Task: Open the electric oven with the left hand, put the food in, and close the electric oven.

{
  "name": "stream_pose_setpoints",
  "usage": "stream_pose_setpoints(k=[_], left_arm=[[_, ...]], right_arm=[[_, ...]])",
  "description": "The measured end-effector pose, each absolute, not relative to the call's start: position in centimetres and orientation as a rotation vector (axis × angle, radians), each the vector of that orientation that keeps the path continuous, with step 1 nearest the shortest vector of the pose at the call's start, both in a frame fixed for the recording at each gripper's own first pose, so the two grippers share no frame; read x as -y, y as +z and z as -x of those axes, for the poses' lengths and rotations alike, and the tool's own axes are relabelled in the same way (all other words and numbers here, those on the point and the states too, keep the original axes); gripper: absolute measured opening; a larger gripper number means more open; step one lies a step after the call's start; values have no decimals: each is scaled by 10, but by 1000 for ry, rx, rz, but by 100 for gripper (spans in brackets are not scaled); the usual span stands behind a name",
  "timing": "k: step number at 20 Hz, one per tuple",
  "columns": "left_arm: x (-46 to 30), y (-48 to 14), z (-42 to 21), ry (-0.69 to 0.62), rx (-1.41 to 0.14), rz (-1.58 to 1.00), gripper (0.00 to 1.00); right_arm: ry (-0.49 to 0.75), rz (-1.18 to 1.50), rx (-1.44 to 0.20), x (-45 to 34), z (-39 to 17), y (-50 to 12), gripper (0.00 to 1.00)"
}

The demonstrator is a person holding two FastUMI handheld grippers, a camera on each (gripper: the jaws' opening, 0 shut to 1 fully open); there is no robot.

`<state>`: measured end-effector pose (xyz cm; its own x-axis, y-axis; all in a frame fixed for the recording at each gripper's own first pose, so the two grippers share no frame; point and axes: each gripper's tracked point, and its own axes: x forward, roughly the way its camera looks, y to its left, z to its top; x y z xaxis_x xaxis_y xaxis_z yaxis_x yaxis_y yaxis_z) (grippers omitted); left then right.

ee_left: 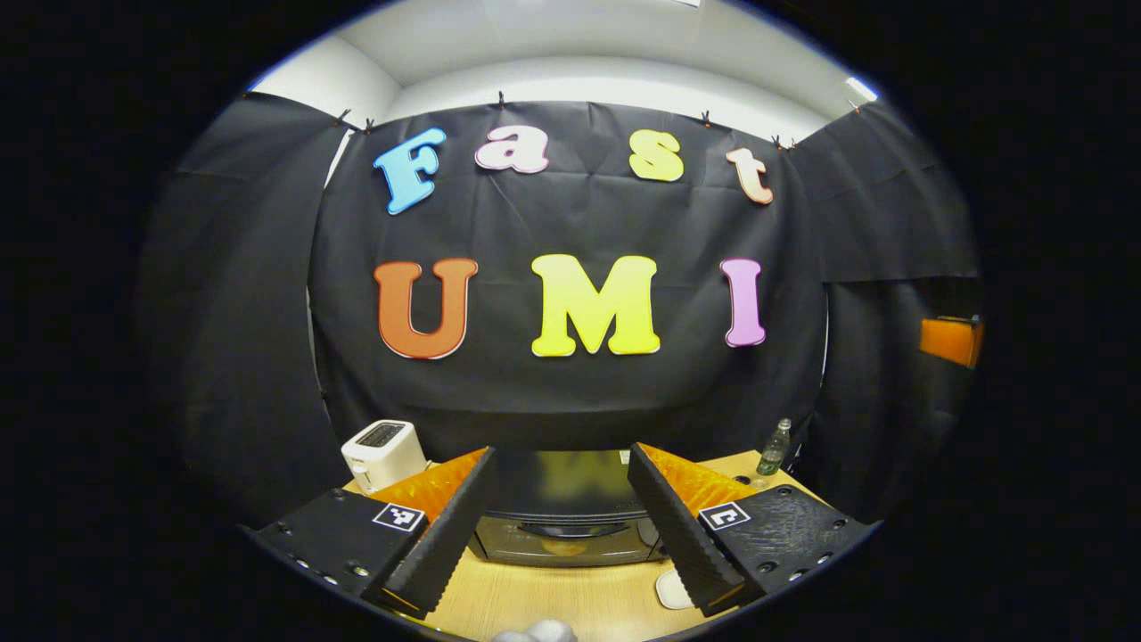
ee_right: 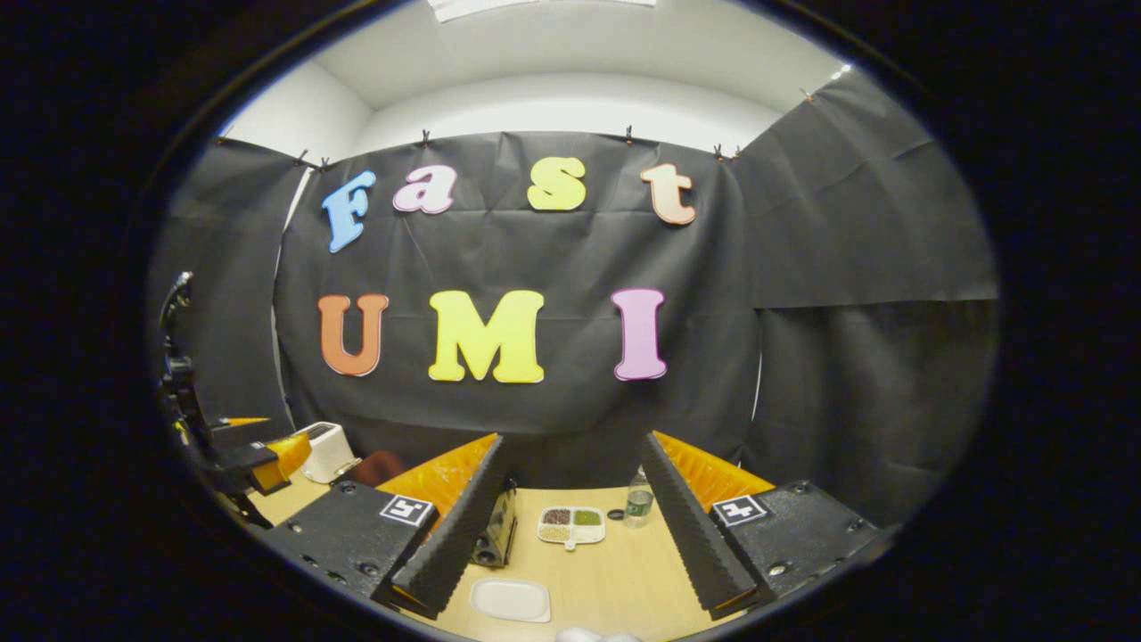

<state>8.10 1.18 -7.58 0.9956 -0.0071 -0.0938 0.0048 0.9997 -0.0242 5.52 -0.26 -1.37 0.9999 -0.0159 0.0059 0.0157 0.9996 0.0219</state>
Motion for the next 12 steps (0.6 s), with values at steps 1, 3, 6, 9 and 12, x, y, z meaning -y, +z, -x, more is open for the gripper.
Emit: stream_pose_setpoints(k=[1,3,6,9,12], left_arm=[[-13,-64,-72,-7,-81,34,96],[-16,-47,-58,-4,-59,50,96],[-25,-33,-43,17,-48,44,96],[-24,-25,-33,13,-36,44,95],[-21,-16,-28,-1,-20,40,95]], right_arm=[[-13,-25,9,1,-53,-10,97],[-11,-25,9,-2,-49,-6,99],[-11,-10,8,-5,-45,-2,97],[-11,-12,4,-15,-40,-6,97],[-17,-20,1,-15,-36,-6,98]])
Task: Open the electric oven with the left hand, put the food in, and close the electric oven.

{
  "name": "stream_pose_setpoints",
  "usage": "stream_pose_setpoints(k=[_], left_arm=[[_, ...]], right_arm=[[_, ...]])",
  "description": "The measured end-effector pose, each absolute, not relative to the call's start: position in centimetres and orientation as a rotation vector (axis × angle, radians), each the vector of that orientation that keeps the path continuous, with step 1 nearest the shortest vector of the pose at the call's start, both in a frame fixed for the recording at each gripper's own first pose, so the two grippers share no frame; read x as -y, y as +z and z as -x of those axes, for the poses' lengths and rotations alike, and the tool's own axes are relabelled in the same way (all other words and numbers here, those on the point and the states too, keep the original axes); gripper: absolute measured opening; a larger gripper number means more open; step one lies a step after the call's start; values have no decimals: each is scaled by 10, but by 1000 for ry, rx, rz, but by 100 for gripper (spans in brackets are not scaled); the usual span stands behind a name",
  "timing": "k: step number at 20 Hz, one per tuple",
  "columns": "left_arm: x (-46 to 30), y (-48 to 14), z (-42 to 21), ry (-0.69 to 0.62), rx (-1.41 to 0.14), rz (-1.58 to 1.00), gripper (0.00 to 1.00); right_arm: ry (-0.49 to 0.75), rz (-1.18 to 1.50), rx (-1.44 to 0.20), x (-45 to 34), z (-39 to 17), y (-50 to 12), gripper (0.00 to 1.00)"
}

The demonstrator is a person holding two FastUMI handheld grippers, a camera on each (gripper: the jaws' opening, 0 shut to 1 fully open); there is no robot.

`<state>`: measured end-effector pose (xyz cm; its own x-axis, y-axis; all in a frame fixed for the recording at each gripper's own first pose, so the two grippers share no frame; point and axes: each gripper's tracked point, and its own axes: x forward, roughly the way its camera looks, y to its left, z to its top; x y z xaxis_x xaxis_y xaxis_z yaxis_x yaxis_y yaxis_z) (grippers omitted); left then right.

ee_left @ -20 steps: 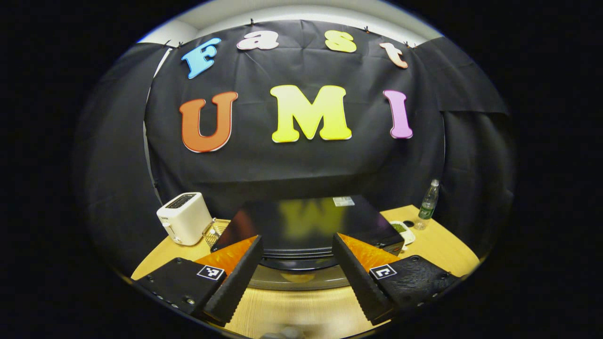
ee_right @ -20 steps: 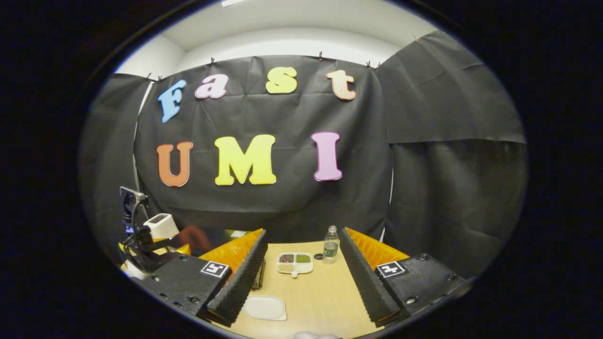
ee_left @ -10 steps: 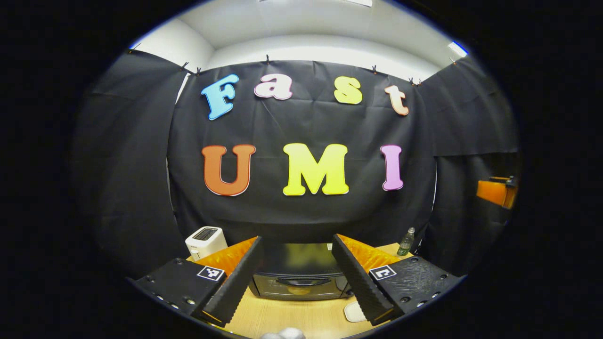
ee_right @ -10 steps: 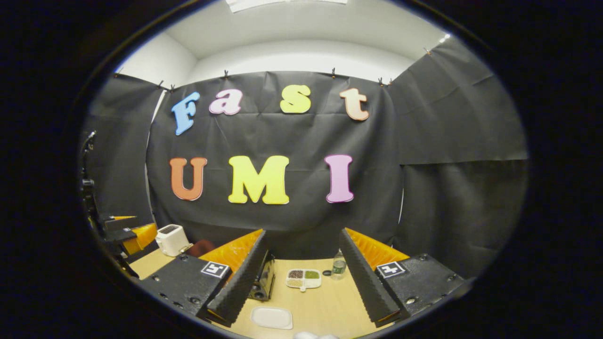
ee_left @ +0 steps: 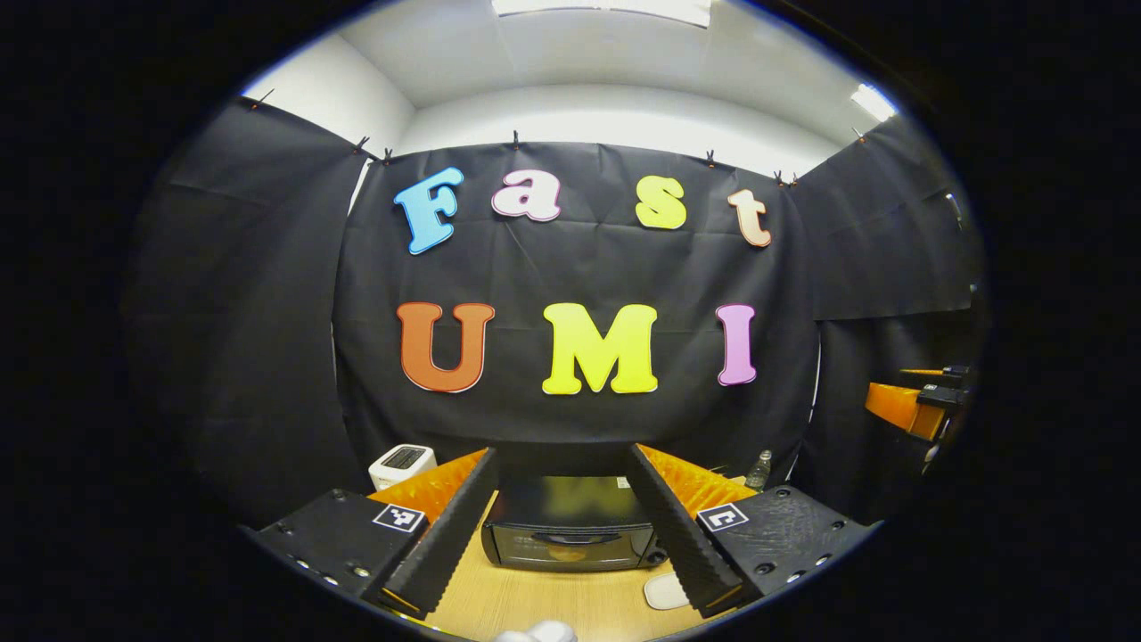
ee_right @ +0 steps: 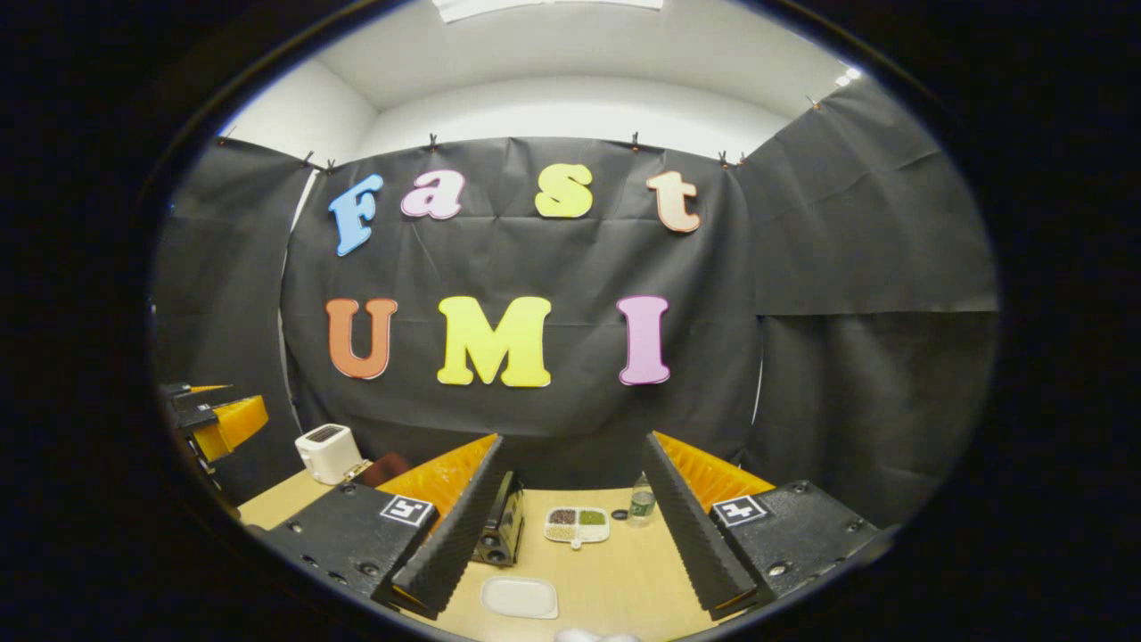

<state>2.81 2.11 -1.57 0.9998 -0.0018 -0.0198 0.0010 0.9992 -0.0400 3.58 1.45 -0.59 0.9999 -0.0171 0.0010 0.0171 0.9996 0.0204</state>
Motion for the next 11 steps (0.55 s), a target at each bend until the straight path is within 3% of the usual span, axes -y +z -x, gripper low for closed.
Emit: stream_pose_setpoints(k=[9,10,11], left_arm=[[-26,-3,-28,-1,-5,29,95],[-25,-1,-27,-3,0,29,87],[-23,1,-27,-9,4,31,95]], right_arm=[[-28,-24,-11,-14,-34,-7,98],[-28,-24,-12,-14,-34,-7,98],[-28,-23,-8,-13,-34,-6,98]])
